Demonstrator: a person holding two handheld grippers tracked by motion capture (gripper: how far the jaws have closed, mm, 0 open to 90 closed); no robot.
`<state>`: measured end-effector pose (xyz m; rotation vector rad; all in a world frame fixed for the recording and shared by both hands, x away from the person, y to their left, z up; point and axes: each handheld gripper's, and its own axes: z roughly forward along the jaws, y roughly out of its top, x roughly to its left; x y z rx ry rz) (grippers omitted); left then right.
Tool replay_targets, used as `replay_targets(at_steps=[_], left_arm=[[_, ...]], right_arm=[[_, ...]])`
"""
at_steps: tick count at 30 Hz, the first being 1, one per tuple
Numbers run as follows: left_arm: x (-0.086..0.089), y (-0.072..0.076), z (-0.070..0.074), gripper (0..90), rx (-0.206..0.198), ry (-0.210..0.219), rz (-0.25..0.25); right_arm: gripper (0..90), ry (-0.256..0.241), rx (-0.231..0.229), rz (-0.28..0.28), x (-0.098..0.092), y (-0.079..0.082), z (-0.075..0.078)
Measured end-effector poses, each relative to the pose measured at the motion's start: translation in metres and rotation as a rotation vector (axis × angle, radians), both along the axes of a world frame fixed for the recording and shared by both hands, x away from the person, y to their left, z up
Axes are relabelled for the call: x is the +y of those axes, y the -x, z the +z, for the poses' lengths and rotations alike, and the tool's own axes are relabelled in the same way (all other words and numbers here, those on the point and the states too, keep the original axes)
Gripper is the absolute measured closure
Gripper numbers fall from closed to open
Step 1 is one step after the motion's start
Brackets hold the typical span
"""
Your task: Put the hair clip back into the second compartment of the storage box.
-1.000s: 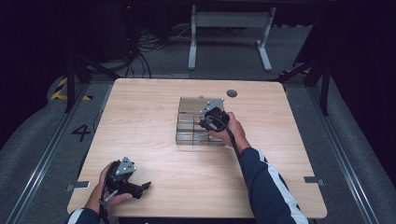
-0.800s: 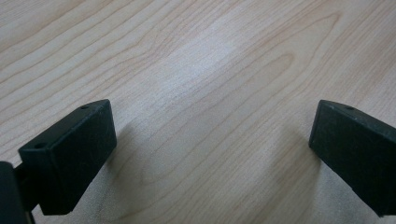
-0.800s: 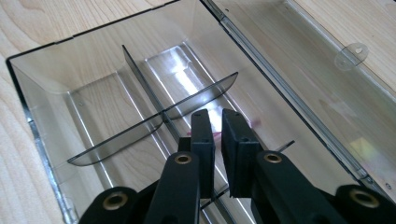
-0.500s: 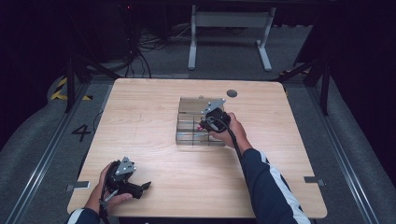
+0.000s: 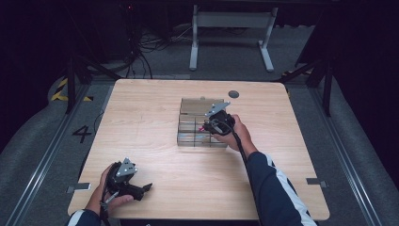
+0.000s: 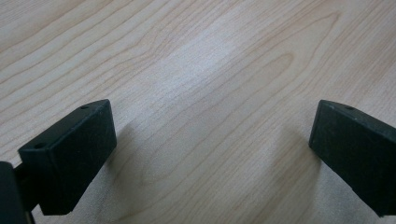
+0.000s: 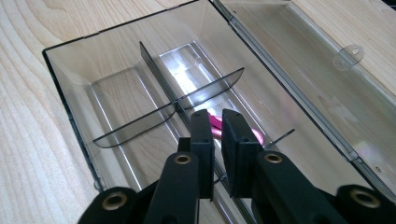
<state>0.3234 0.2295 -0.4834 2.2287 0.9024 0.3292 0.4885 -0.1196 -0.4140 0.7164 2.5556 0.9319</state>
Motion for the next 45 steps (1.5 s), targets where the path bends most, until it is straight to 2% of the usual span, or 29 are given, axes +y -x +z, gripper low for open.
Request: replay_targets(at_steps=[12, 25, 34, 39, 45], left_arm=[[0.000, 0.000, 0.000, 1.3, 0.000, 0.000, -0.002], [0.000, 0.000, 0.000, 1.2, 0.000, 0.000, -0.004], [0.000, -0.001, 0.000, 1.2, 0.000, 0.000, -0.008], [0.001, -0.001, 0.000, 1.2, -0.002, -0.002, -0.011], [0.001, -0.001, 0.000, 1.1, -0.001, -0.002, -0.012]], right_arm=[[79.5, 0.006, -0.019, 0.015, -0.006, 0.011, 0.009], [72.1, -0.003, -0.033, 0.019, -0.020, 0.025, 0.021], [68.6, 0.009, -0.047, 0.020, -0.032, 0.038, 0.026], [64.2, 0.012, -0.051, 0.020, -0.038, 0.045, 0.028], [53.9, 0.012, -0.055, 0.018, -0.045, 0.052, 0.032]])
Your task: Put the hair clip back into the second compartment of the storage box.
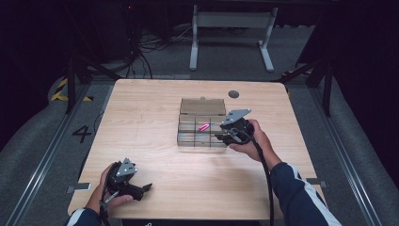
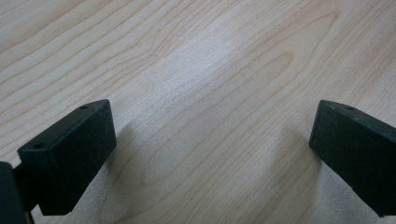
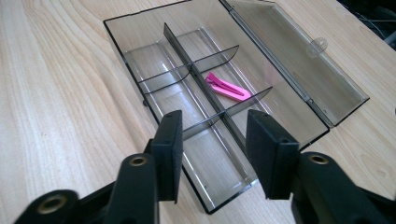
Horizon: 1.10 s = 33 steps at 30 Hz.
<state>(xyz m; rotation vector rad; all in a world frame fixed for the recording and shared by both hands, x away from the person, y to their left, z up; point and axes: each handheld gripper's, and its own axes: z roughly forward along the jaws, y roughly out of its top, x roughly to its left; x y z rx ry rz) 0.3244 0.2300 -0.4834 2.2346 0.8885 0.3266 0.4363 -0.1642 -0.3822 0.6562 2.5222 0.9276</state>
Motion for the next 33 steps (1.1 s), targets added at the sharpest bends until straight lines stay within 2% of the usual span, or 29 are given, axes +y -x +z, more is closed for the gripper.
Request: replay_targets(at_steps=[7, 26, 33], left_arm=[[0.000, 0.000, 0.000, 1.1, 0.000, 0.000, 0.000], [0.000, 0.000, 0.000, 0.8, 0.002, 0.001, 0.002], [0.000, 0.000, 0.000, 0.8, 0.002, 0.001, 0.000]], right_arm=[[49.4, 0.000, -0.014, 0.004, -0.008, 0.011, 0.003], [39.5, 0.041, -0.033, 0.006, -0.029, 0.040, 0.001], [36.6, 0.025, -0.039, -0.010, -0.042, 0.048, -0.001]])
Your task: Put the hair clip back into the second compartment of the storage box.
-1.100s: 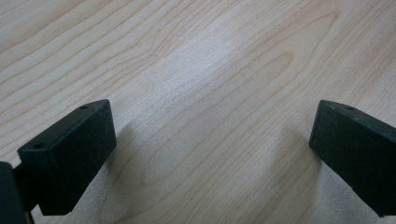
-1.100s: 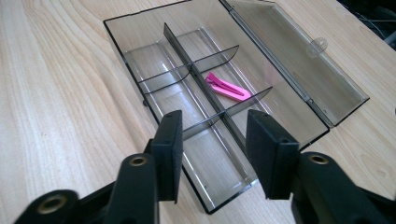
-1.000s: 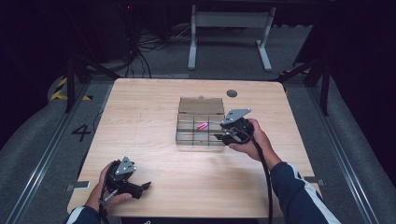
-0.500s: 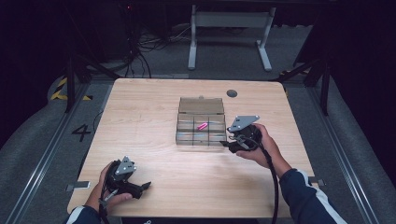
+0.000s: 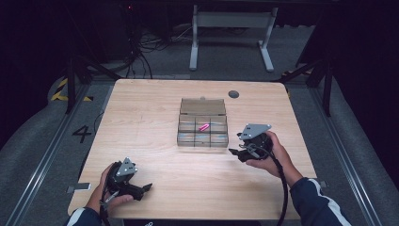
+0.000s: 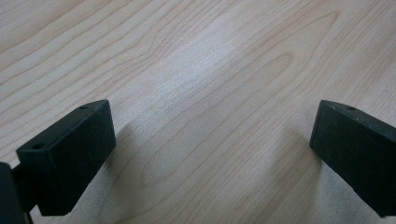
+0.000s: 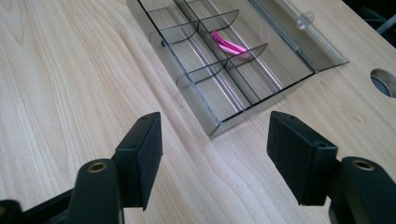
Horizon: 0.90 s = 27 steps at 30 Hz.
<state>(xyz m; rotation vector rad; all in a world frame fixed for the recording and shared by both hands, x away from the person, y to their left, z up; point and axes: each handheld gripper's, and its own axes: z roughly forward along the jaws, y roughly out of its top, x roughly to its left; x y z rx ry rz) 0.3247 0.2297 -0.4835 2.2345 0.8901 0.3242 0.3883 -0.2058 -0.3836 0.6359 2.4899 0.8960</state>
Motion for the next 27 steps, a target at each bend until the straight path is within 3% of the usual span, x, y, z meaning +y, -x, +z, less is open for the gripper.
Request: replay_targets(at_steps=[13, 27], left_arm=[[0.000, 0.000, 0.000, 0.8, 0.000, 0.000, 0.000], [0.000, 0.000, 0.000, 0.6, -0.001, -0.001, 0.000]], right_arm=[[35.2, 0.039, 0.008, -0.035, -0.023, 0.015, -0.018], [33.7, 0.042, -0.002, -0.070, -0.058, 0.037, -0.033]])
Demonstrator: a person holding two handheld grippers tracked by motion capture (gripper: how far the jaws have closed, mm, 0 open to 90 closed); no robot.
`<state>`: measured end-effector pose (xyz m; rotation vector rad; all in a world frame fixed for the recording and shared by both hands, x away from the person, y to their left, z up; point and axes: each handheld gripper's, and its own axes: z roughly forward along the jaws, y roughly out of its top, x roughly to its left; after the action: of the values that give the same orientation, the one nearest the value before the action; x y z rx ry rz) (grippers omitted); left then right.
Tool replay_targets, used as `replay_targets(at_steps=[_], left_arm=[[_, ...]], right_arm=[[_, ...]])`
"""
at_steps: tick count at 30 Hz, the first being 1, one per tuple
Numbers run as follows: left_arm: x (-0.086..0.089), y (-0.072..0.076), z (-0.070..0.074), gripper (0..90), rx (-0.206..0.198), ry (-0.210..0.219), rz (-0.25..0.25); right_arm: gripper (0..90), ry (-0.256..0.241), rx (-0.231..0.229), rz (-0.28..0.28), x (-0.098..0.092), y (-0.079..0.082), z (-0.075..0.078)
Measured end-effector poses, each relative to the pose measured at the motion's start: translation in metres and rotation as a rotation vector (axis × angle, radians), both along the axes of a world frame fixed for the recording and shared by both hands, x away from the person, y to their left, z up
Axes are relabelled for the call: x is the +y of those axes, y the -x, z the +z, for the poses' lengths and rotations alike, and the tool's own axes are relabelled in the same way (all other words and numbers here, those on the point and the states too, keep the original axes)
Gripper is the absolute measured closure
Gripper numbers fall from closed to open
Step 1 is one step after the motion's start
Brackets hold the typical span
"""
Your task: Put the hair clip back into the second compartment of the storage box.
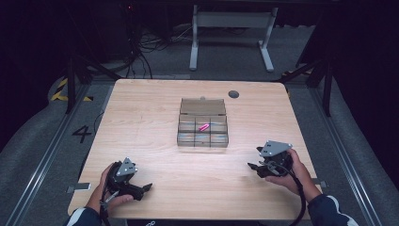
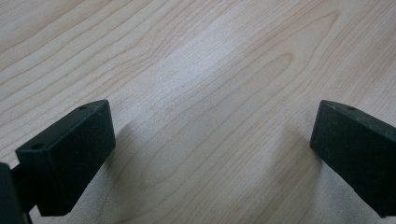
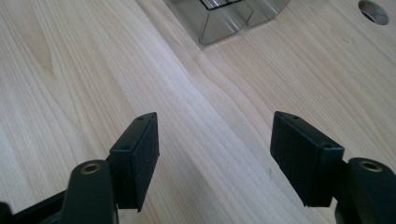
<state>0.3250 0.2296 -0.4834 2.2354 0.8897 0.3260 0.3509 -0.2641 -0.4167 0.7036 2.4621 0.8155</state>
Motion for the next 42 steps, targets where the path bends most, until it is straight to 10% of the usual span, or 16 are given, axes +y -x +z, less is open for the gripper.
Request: replay_targets(at_steps=[15, 42], left_arm=[[0.000, 0.000, 0.000, 0.6, 0.000, 0.000, 0.000], [0.000, 0.000, 0.000, 0.4, 0.003, 0.000, -0.004]], right_arm=[[29.5, -0.010, -0.010, -0.040, -0.030, 0.025, -0.021], [20.8, -0.240, 0.077, -0.277, -0.090, 0.049, -0.053]])
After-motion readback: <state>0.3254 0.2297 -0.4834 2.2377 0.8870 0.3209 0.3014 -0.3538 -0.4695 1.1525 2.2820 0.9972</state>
